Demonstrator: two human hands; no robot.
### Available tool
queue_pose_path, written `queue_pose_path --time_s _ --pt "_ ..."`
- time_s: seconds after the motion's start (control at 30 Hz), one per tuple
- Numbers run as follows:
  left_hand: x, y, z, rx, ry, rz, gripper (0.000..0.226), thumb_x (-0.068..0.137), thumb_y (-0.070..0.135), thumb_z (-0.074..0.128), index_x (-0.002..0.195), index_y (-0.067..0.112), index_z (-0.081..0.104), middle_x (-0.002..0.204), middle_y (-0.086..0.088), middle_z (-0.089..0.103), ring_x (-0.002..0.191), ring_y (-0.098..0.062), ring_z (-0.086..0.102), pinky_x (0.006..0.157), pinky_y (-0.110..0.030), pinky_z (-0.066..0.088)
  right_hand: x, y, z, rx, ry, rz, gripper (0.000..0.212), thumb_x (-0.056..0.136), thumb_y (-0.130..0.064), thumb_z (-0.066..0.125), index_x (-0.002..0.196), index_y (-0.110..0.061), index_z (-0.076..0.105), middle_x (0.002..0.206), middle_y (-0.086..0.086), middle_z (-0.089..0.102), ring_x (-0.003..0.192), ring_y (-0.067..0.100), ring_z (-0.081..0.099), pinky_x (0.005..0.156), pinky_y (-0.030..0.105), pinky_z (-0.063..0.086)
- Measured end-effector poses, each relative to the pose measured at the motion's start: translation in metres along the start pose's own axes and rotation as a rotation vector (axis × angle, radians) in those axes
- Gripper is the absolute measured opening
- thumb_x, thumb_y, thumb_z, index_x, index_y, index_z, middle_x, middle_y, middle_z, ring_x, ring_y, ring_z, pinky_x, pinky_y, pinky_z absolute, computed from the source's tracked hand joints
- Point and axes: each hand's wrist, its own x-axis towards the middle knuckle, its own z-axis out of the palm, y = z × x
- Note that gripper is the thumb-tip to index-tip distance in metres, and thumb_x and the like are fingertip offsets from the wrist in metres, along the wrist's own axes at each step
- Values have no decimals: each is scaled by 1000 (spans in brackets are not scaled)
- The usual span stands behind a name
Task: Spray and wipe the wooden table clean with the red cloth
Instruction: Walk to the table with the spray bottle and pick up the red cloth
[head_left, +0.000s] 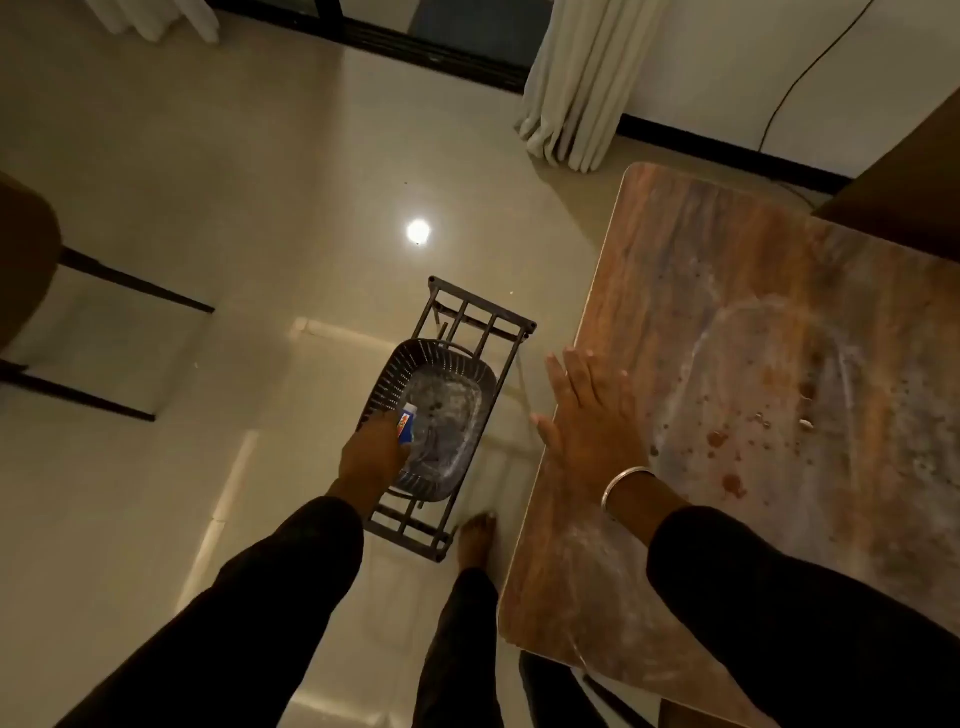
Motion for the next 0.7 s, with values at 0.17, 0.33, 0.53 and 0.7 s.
queue_pose_path --time_s 0.17,0.33,0.53,0.7 --pt "-2 0 6 -151 63 -24 34 86 18 73 117 6 63 112 -14 67 99 -26 65 88 -34 53 3 -3 -9 -16 -30 27 76 107 -57 29 169 -25 -1 178 4 -3 164 29 -6 128 57 -4" --pt "-15 22 -20 -222 201 14 33 84 22 75 111 9 62 103 -9 63 83 -16 60 72 -23 47 -9 2 -43 -72 18 38 75 107 -55 28 169 -24 -1 178 7 -1 164 31 -3 128 62 -2" --pt "-39 74 -87 -180 399 322 37 83 30 76 114 16 61 101 6 55 86 -7 53 78 -21 44 -24 19 -92 -154 85 93 75 108 -53 29 169 -21 -1 178 10 -2 164 33 -2 128 66 2" --pt "-55 137 -142 -75 550 596 40 83 30 78 114 9 65 103 -4 66 90 -14 57 78 -24 44 -49 38 -139 -118 228 189 78 107 -52 35 170 -21 1 178 10 -3 164 32 -3 127 67 5"
